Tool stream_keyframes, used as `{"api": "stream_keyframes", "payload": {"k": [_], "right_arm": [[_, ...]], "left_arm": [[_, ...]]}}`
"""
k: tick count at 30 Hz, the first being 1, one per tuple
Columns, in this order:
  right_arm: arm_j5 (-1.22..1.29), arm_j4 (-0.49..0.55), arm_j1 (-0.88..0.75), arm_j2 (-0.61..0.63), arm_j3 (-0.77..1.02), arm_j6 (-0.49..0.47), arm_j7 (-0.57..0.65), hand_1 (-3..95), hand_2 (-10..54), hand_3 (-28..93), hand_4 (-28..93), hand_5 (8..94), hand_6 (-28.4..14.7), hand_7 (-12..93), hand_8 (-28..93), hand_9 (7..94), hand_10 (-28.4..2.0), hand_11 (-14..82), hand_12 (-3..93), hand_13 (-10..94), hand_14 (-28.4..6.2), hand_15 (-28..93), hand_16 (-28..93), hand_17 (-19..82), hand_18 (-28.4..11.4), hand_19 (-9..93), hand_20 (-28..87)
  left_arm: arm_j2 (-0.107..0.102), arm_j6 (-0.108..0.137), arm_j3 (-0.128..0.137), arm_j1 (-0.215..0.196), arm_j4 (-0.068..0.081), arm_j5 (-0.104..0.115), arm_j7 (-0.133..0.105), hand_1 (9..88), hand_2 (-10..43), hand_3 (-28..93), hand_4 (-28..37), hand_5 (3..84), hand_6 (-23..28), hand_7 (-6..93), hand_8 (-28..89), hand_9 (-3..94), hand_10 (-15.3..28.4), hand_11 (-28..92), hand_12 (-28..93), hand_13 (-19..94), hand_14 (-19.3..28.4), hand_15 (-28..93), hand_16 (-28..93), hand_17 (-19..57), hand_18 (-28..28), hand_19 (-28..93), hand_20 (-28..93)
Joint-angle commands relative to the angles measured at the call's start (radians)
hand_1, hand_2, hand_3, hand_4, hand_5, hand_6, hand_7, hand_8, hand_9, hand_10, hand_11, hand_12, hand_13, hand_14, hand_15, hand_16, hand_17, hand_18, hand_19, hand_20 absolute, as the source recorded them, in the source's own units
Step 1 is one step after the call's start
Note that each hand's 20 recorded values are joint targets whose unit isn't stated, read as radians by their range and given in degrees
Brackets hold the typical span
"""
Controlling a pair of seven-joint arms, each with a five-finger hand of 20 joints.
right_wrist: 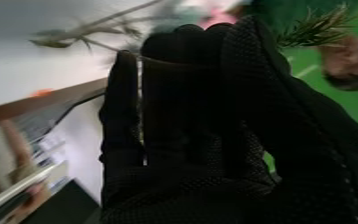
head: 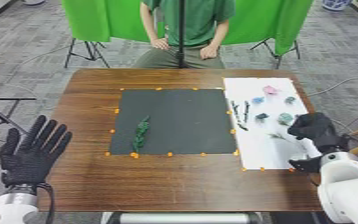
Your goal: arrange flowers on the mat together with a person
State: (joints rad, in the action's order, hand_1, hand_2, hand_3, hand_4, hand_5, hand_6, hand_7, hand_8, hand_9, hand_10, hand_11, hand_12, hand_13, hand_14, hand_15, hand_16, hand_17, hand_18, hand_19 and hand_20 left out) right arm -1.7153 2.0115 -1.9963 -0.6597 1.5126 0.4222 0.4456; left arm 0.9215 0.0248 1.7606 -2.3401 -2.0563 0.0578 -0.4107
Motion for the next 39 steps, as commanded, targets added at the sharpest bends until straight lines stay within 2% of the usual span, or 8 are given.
{"api": "stream_keyframes", "payload": {"k": [1, 6, 14, 21, 27, 33, 36, 39], "right_arm": [[0.035, 0.058, 0.106, -0.013, -0.042, -0.081, -0.058, 57.9, -8.2, 67, -28, 62.1, 1.2, 53, 4, 68.9, -8.8, 38.8, 48.2, 57, -10.9, 73, 37, 26, -14.2, 56, 34], [0.035, 0.058, 0.233, -0.049, -0.179, -0.099, -0.032, 58.1, -8.3, 67, -28, 62.1, 1.2, 53, 4, 71.7, -9.0, 44.9, 48.2, 59, -11.7, 78, 34, 27, -15.3, 60, 34], [-0.049, 0.028, 0.437, -0.160, -0.445, -0.058, 0.033, 58.3, -8.7, 67, -27, 62.1, 1.2, 53, 4, 71.2, -8.8, 42.6, 47.8, 59, -11.6, 77, 34, 27, -15.4, 59, 33], [-0.112, -0.020, 0.581, -0.258, -0.671, 0.090, 0.161, 58.3, -9.2, 67, -27, 62.5, 1.2, 52, 4, 71.9, -9.0, 41.9, 48.4, 59, -11.9, 77, 34, 27, -15.8, 60, 33], [-0.182, -0.081, 0.668, -0.347, -0.826, 0.062, 0.260, 58.9, -9.4, 67, -26, 63.5, 0.7, 51, 5, 72.6, -9.7, 41.3, 47.9, 60, -12.5, 77, 33, 27, -16.7, 61, 32], [-0.268, -0.155, 0.763, -0.425, -1.000, 0.099, 0.346, 59.1, -9.5, 67, -25, 65.2, -0.5, 49, 6, 73.2, -10.5, 40.7, 47.8, 61, -13.6, 77, 32, 27, -18.0, 64, 32], [-0.296, -0.198, 0.805, -0.455, -1.074, 0.170, 0.361, 59.5, -9.5, 66, -25, 65.9, -0.8, 48, 6, 73.7, -10.7, 40.4, 47.4, 61, -14.0, 77, 31, 27, -18.8, 65, 31], [-0.290, -0.221, 0.832, -0.482, -1.107, 0.161, 0.383, 59.6, -9.5, 66, -25, 66.4, -1.0, 48, 5, 74.1, -10.7, 40.3, 47.2, 62, -14.1, 77, 31, 27, -19.1, 66, 31]], "left_arm": [[0.009, 0.012, -0.006, -0.017, -0.005, 0.007, 0.005, 24.6, 11.5, 69, -28.3, 43.7, 7.3, 7.5, -8, 39.9, 14.1, 15, 9, 31, 16.7, 32, -6, -3.3, 14.8, 33, 14], [0.006, 0.016, 0.002, -0.019, -0.006, 0.004, 0.010, 24.6, 11.5, 69, -28.3, 43.7, 7.2, 7.6, -8, 39.9, 14.1, 15, 9, 31, 16.7, 32, -6, -3.3, 14.8, 33, 14], [-0.001, 0.022, -0.005, -0.013, -0.005, 0.007, 0.021, 24.6, 11.5, 69, -28.3, 43.8, 7.2, 7.7, -8, 39.9, 14.1, 15, 9, 31, 16.7, 32, -6, -3.3, 14.8, 33, 14], [-0.008, 0.024, -0.018, 0.016, 0.008, 0.006, 0.036, 24.6, 11.5, 69, -28.3, 43.8, 7.2, 7.7, -8, 40.0, 14.0, 15, 9, 31, 16.7, 32, -6, -3.3, 14.8, 33, 14], [-0.016, 0.032, -0.024, 0.031, 0.016, 0.009, 0.045, 24.6, 11.6, 69, -28.3, 43.7, 7.2, 7.7, -8, 40.0, 14.0, 15, 9, 31, 16.8, 32, -6, -3.3, 14.8, 33, 14], [-0.029, 0.030, -0.041, 0.057, 0.028, 0.010, 0.054, 24.6, 11.6, 69, -28.3, 43.8, 7.2, 7.7, -8, 40.0, 14.1, 15, 9, 31, 16.7, 33, -6, -3.3, 14.8, 33, 14], [-0.037, 0.028, -0.054, 0.075, 0.034, 0.009, 0.060, 24.6, 11.6, 69, -28.3, 43.7, 7.3, 7.7, -8, 40.0, 14.0, 15, 9, 31, 16.7, 33, -6, -3.2, 14.7, 33, 14], [-0.045, 0.027, -0.061, 0.083, 0.037, 0.008, 0.062, 24.6, 11.7, 69, -28.3, 43.8, 7.2, 7.6, -8, 40.0, 14.0, 15, 9, 31, 16.7, 32, -6, -3.3, 14.7, 33, 14]]}}
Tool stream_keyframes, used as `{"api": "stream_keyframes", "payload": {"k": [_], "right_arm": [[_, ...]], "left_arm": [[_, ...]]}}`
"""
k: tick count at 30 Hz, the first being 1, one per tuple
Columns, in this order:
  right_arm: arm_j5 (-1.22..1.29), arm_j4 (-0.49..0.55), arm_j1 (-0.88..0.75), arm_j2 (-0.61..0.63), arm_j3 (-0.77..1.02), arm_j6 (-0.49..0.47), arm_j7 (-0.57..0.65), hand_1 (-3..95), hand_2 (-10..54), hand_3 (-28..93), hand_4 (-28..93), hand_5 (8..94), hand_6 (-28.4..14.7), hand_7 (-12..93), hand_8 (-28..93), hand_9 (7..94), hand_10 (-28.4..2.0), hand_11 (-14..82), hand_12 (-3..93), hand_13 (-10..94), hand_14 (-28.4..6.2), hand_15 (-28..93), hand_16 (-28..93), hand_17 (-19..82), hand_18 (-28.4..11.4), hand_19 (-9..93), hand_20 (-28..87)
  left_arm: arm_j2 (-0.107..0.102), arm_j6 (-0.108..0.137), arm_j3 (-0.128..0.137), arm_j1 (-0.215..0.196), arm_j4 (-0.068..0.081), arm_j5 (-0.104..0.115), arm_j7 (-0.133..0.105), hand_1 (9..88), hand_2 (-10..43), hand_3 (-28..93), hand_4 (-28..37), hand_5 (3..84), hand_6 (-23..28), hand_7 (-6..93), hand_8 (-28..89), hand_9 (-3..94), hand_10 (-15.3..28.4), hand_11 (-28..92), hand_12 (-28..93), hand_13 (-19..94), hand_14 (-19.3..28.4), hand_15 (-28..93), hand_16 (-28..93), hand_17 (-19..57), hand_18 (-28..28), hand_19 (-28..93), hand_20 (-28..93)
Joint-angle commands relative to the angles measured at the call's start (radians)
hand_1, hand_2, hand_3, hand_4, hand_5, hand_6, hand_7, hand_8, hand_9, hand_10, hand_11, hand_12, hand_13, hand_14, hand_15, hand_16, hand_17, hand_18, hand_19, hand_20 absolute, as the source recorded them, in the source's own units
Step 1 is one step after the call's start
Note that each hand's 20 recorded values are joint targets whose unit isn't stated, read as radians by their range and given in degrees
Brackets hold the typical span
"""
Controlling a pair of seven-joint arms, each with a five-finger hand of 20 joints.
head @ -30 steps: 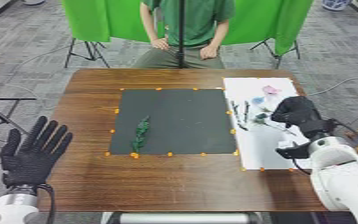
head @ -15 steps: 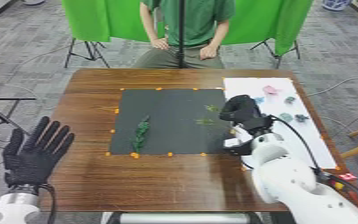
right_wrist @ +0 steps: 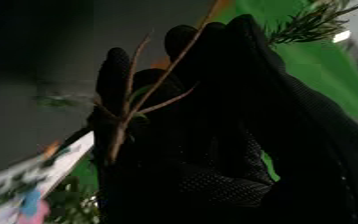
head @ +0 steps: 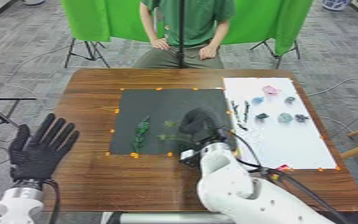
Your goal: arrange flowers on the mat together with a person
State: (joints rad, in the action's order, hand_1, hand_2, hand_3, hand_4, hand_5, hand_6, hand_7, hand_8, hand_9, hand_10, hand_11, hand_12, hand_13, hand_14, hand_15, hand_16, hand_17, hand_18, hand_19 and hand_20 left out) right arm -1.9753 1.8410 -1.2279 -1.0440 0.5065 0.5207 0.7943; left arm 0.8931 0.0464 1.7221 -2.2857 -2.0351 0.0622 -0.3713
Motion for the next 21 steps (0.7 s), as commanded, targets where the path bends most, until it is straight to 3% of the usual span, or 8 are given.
{"api": "stream_keyframes", "payload": {"k": [1, 10, 17, 21], "right_arm": [[-0.028, -0.058, 0.067, -0.108, -0.103, 0.048, 0.046, 59.5, -9.5, 66, -25, 66.5, -1.0, 47, 5, 74.1, -10.7, 40.4, 47.3, 62, -14.2, 77, 31, 27, -19.2, 66, 31], [-0.047, -0.089, 0.069, -0.137, -0.120, 0.035, 0.095, 55.7, -9.5, 66, -25, 63.0, -5.1, 37, 0, 70.7, -12.8, 35.7, 44.6, 58, -15.9, 76, 28, 26, -20.8, 68, 26], [-0.033, -0.068, 0.053, -0.107, -0.107, 0.041, 0.095, 51.5, -9.5, 69, -26, 59.5, -5.4, 30, -15, 63.1, -15.6, 41.3, 36.8, 55, -16.4, 76, 25, 24, -21.6, 70, 19], [-0.024, -0.050, 0.039, -0.099, -0.087, 0.060, 0.088, 47.7, -9.5, 72, -26, 58.8, -5.7, 29, -16, 61.9, -16.9, 44.7, 31.8, 54, -16.6, 76, 24, 24, -21.7, 70, 19]], "left_arm": [[-0.018, 0.008, -0.022, 0.031, 0.017, 0.003, 0.028, 24.6, 11.6, 69, -28.3, 43.8, 7.2, 7.7, -8, 40.0, 14.0, 15, 9, 31, 16.7, 32, -6, -3.3, 14.7, 33, 14], [-0.020, 0.009, -0.028, 0.038, 0.022, -0.001, 0.036, 24.7, 11.4, 69, -28.3, 43.8, 7.3, 7.7, -8, 39.9, 14.0, 15, 9, 31, 16.8, 33, -6, -3.3, 14.7, 33, 14], [-0.014, 0.007, -0.015, 0.025, 0.021, -0.005, 0.031, 26.0, 9.6, 69, -28.3, 43.7, 7.3, 7.8, -8, 39.8, 14.0, 15, 9, 31, 16.7, 33, -6, -3.3, 14.8, 33, 14], [-0.010, 0.002, -0.016, 0.020, 0.019, -0.007, 0.027, 26.6, 8.7, 69, -28.3, 43.6, 7.3, 7.7, -8, 39.7, 13.9, 15, 9, 31, 16.7, 33, -6, -3.3, 14.7, 33, 14]]}}
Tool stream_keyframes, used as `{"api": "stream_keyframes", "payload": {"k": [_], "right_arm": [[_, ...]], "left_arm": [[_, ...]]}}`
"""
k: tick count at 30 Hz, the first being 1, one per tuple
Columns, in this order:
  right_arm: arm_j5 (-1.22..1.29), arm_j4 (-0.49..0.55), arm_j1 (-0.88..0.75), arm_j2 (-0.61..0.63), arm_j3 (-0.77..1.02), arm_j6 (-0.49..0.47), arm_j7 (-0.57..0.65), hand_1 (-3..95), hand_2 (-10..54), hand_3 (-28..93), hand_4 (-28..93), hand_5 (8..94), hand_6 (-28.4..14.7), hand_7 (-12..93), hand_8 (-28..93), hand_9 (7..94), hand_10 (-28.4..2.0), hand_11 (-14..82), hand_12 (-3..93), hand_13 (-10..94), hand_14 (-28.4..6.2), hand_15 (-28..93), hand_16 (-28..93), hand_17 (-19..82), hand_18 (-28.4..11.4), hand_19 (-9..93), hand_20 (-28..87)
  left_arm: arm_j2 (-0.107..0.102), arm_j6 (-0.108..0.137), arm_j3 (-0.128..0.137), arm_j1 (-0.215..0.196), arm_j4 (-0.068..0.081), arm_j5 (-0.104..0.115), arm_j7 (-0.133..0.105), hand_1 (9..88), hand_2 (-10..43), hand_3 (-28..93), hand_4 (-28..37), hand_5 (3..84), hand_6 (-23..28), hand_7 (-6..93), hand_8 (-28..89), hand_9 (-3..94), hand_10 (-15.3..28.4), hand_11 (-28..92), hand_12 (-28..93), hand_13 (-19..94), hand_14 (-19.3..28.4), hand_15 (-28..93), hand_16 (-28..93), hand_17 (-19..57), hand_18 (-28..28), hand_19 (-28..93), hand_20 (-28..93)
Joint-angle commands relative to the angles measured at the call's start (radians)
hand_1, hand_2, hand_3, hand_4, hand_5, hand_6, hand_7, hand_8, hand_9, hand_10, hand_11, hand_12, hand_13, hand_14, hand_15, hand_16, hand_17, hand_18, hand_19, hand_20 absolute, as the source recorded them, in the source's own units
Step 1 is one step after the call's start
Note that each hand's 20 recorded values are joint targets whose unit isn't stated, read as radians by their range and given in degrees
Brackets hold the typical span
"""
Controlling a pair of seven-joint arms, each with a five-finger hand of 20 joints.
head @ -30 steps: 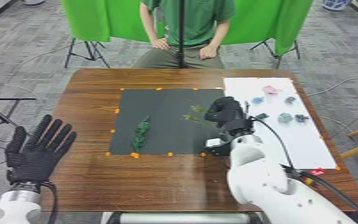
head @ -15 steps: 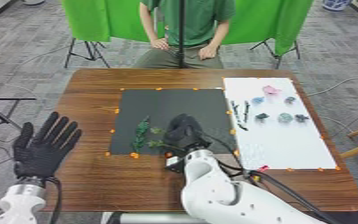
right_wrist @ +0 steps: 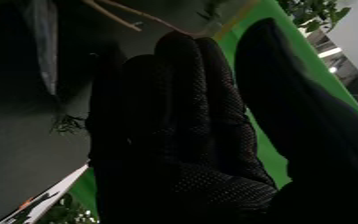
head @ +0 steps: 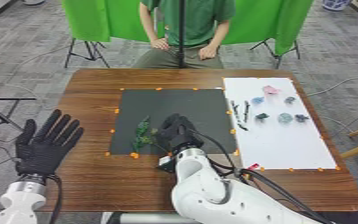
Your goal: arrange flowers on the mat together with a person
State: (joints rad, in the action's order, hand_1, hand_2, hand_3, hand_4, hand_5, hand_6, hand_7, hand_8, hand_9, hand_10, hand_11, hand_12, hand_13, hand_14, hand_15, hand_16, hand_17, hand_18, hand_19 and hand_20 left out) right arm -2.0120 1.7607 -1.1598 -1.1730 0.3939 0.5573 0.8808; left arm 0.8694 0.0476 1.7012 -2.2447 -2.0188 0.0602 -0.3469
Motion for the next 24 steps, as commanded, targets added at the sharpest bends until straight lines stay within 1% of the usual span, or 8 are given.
{"api": "stream_keyframes", "payload": {"k": [1, 6, 11, 13, 15, 17, 20, 24], "right_arm": [[0.014, 0.038, -0.030, 0.036, 0.030, 0.035, -0.001, 46.7, -9.5, 73, -26, 58.3, -5.8, 29, -15, 61.7, -17.4, 45.3, 30.5, 54, -16.6, 76, 24, 24, -21.7, 70, 19], [0.031, 0.083, -0.047, 0.071, 0.070, 0.080, -0.054, 43.6, -9.5, 74, -26, 57.4, -6.4, 26, -15, 59.9, -18.2, 45.7, 24.9, 54, -16.6, 75, 24, 24, -21.6, 70, 19], [0.108, 0.153, -0.095, 0.158, 0.141, 0.044, -0.183, 40.7, -9.5, 74, -25, 56.6, -6.4, 26, -15, 59.9, -18.1, 39.4, 21.6, 52, -16.1, 74, 23, 23, -20.9, 69, 18], [0.166, 0.194, -0.125, 0.201, 0.181, -0.010, -0.230, 39.8, -9.5, 74, -24, 57.4, -6.4, 26, -14, 59.9, -18.1, 38.9, 21.6, 52, -16.0, 74, 23, 23, -20.6, 68, 18], [0.224, 0.225, -0.175, 0.233, 0.242, -0.050, -0.294, 36.7, -1.0, 73, -23, 60.0, -6.0, 26, -15, 60.7, -18.3, 37.9, 21.5, 51, -16.1, 73, 23, 22, -20.3, 67, 18], [0.306, 0.248, -0.235, 0.258, 0.316, -0.070, -0.378, 35.8, 1.6, 73, -22, 60.9, -6.0, 26, -14, 61.4, -18.4, 36.5, 21.3, 51, -16.5, 73, 23, 22, -19.8, 66, 19], [0.413, 0.268, -0.327, 0.285, 0.447, -0.219, -0.498, 35.6, 2.1, 73, -22, 60.6, -5.4, 26, -14, 61.9, -18.2, 34.2, 21.3, 51, -15.9, 71, 22, 21, -19.1, 64, 19], [0.437, 0.285, -0.374, 0.308, 0.496, -0.349, -0.500, 31.7, 9.3, 70, -22, 68.2, -5.2, 27, -14, 67.8, -18.9, 33.0, 21.9, 53, -17.0, 71, 24, 21, -19.2, 64, 23]], "left_arm": [[0.014, -0.001, 0.004, -0.020, 0.003, -0.004, 0.004, 26.7, 8.4, 69, -28.3, 43.5, 7.2, 7.7, -8, 39.7, 13.9, 15, 9, 31, 16.7, 33, -6, -3.3, 14.7, 33, 14], [0.023, -0.005, 0.009, -0.031, 0.000, -0.002, -0.001, 27.0, 8.0, 69, -28.3, 43.4, 7.2, 7.7, -8, 39.5, 13.9, 15, 9, 30, 16.7, 33, -6, -3.3, 14.7, 33, 14], [0.034, -0.001, 0.023, -0.054, -0.010, -0.001, -0.010, 26.7, 8.7, 69, -28.3, 43.5, 7.2, 7.7, -8, 39.5, 14.0, 14, 9, 30, 16.8, 33, -6, -3.2, 14.7, 33, 14], [0.037, 0.002, 0.030, -0.062, -0.012, 0.001, -0.010, 26.3, 9.3, 69, -28.3, 43.4, 7.2, 7.7, -8, 39.5, 14.0, 15, 9, 30, 16.8, 33, -6, -3.2, 14.7, 33, 14], [0.042, 0.001, 0.035, -0.069, -0.015, 0.000, -0.011, 26.0, 9.5, 69, -28.3, 43.4, 7.2, 7.7, -8, 39.6, 14.0, 15, 9, 30, 16.8, 33, -6, -3.2, 14.7, 33, 14], [0.043, 0.000, 0.034, -0.070, -0.015, -0.001, -0.012, 25.8, 9.7, 69, -28.3, 43.4, 7.3, 7.7, -8, 39.6, 14.0, 15, 9, 30, 16.9, 33, -6, -3.2, 14.7, 33, 14], [0.047, 0.002, 0.035, -0.077, -0.019, 0.002, -0.013, 25.7, 9.8, 69, -28.3, 43.6, 7.2, 7.8, -8, 39.6, 14.0, 15, 9, 31, 16.8, 33, -6, -3.2, 14.7, 33, 14], [0.049, 0.006, 0.042, -0.090, -0.024, 0.001, -0.017, 25.6, 10.0, 69, -28.3, 43.5, 7.2, 7.7, -8, 39.6, 14.0, 15, 9, 30, 16.9, 33, -6, -3.2, 14.7, 33, 14]]}}
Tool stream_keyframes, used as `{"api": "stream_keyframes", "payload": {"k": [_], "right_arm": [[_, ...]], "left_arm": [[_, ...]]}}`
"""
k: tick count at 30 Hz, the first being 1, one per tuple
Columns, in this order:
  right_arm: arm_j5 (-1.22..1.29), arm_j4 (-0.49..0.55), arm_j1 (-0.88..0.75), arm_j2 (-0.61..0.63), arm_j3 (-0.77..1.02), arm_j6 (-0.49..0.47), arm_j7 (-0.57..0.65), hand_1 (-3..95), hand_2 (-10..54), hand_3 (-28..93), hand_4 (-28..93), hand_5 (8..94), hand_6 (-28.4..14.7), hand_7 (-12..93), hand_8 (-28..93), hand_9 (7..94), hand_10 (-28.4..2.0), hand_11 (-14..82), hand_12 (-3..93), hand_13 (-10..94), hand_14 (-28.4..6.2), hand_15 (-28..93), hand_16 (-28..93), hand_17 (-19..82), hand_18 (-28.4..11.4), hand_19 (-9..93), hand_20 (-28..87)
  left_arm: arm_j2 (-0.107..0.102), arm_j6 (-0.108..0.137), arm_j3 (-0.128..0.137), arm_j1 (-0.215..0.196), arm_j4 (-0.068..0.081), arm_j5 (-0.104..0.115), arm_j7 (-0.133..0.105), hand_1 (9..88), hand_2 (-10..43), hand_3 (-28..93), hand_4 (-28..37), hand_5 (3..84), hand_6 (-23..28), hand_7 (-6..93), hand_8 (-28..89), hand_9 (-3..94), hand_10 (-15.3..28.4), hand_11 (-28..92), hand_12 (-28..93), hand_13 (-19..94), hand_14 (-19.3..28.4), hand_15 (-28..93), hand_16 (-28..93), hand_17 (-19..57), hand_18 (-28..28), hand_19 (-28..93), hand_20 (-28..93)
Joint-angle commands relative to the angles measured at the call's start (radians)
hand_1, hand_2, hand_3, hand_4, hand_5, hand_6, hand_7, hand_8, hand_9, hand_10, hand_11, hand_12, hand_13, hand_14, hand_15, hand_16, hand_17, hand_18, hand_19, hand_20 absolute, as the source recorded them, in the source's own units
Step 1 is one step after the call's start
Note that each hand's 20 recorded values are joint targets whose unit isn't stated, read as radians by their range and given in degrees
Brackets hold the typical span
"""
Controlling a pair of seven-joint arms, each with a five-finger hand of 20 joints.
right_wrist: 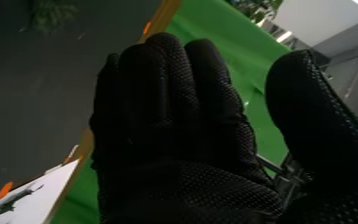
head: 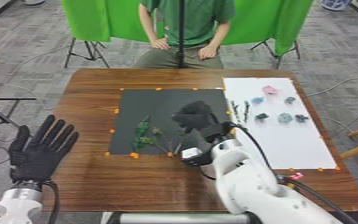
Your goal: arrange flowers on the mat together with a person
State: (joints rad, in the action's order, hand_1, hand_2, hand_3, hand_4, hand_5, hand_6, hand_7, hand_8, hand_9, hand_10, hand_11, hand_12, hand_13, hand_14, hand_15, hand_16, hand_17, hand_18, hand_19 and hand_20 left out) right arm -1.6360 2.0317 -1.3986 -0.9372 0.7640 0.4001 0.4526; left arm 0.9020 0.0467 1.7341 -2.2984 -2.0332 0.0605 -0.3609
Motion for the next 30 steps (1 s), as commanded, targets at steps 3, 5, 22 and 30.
{"api": "stream_keyframes", "payload": {"k": [3, 5, 22, 30], "right_arm": [[0.048, 0.030, -0.161, 0.085, 0.138, -0.278, -0.089, 31.0, 11.5, 68, -21, 73.1, -4.9, 27, -13, 72.7, -18.7, 31.0, 21.8, 54, -17.4, 70, 24, 22, -19.7, 64, 25], [0.033, 0.036, -0.167, 0.088, 0.133, -0.308, -0.105, 30.4, 12.3, 67, -21, 75.5, -4.6, 27, -13, 74.3, -18.6, 29.5, 21.5, 55, -17.5, 70, 25, 22, -19.7, 63, 26], [0.019, -0.030, -0.088, 0.011, 0.018, -0.414, -0.108, 27.9, 13.4, 65, -20, 77.1, -4.3, 18, -12, 74.3, -16.7, 15.9, 16.8, 55, -17.2, 66, 25, 21, -19.5, 61, 28], [0.039, -0.061, -0.082, -0.009, 0.009, -0.393, -0.083, 27.5, 13.6, 65, -20, 74.2, -4.4, 17, -12, 70.3, -16.1, 13.6, 15.6, 55, -17.1, 66, 25, 21, -19.6, 61, 28]], "left_arm": [[0.015, 0.003, 0.005, -0.034, -0.010, 0.000, -0.004, 25.5, 10.2, 69, -28.3, 43.5, 7.2, 7.6, -8, 39.6, 14.0, 15, 9, 30, 16.9, 33, -6, -3.2, 14.6, 33, 14], [0.014, 0.003, 0.002, -0.030, -0.007, 0.002, -0.001, 25.5, 10.3, 69, -28.3, 43.5, 7.2, 7.6, -8, 39.6, 14.0, 15, 9, 30, 17.0, 33, -6, -3.2, 14.6, 33, 14], [0.006, 0.004, -0.010, -0.006, 0.003, 0.002, 0.016, 25.3, 10.6, 69, -28.3, 43.6, 7.2, 7.8, -8, 39.7, 13.9, 15, 9, 30, 17.0, 34, -7, -3.2, 14.6, 33, 14], [0.006, 0.008, -0.009, -0.002, 0.008, 0.003, 0.023, 25.2, 10.6, 69, -28.3, 43.6, 7.3, 7.7, -8, 39.8, 14.0, 15, 9, 30, 16.9, 34, -7, -3.2, 14.5, 33, 14]]}}
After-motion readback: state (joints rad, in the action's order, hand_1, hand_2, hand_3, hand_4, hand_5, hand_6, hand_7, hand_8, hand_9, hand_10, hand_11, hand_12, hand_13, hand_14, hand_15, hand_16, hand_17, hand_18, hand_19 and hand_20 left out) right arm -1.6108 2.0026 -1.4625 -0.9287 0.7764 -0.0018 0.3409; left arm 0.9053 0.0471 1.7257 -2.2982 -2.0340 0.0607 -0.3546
